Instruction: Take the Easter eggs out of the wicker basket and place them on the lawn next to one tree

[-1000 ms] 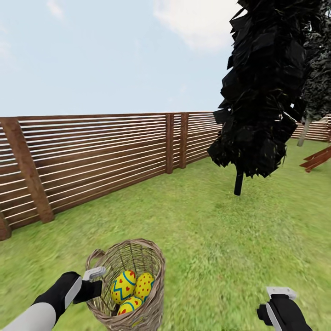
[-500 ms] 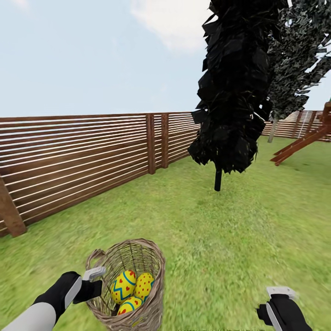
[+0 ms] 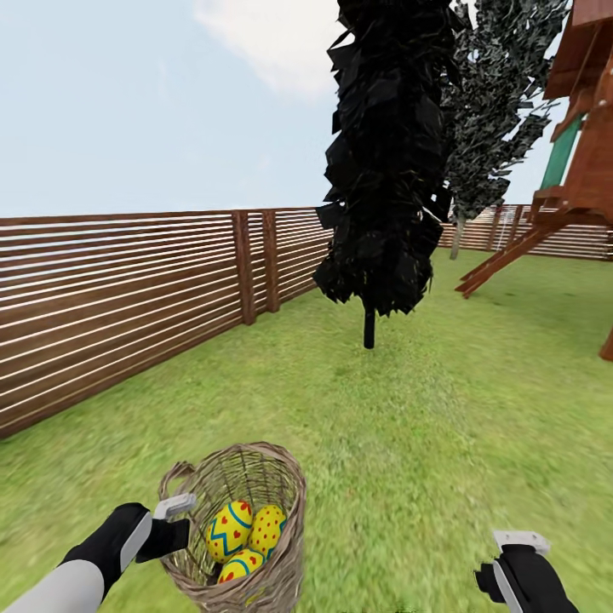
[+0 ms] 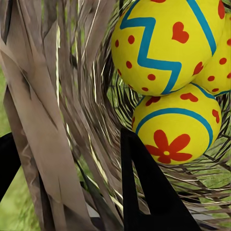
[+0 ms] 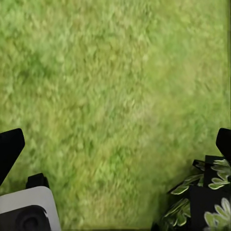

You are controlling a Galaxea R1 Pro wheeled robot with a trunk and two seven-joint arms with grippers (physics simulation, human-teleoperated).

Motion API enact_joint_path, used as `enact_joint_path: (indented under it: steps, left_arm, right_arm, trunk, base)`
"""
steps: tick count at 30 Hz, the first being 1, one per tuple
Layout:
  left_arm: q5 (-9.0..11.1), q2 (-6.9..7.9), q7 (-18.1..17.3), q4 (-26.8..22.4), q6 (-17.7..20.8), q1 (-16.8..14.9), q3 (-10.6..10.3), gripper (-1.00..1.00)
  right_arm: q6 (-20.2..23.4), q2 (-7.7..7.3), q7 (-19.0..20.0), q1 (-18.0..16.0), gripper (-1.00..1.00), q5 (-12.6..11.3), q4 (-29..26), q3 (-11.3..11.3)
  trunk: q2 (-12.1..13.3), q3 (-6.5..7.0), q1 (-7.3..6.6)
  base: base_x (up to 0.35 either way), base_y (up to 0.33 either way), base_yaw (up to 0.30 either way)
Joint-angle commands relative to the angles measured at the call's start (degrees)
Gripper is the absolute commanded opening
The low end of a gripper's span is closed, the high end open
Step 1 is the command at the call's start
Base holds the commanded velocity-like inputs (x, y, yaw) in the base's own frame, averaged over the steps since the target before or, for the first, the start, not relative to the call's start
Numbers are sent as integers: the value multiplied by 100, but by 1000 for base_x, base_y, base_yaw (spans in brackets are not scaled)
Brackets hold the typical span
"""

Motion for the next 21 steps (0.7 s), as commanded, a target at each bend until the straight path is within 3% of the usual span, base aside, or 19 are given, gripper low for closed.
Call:
enact_joint_path:
  steps: [1, 21]
  left_arm:
    - [82, -1, -5, -11, 43, 0, 39, -100]
    - [82, -64, -5, -11, 43, 0, 39, -100]
  right_arm:
    - [24, -2, -12, -4, 100, -5, -2, 4]
    - [24, 3, -12, -4, 100, -5, -2, 4]
  trunk:
    - [-5, -2, 2]
    - [-5, -2, 2]
  base:
    - [0, 0, -282]
    - [0, 0, -282]
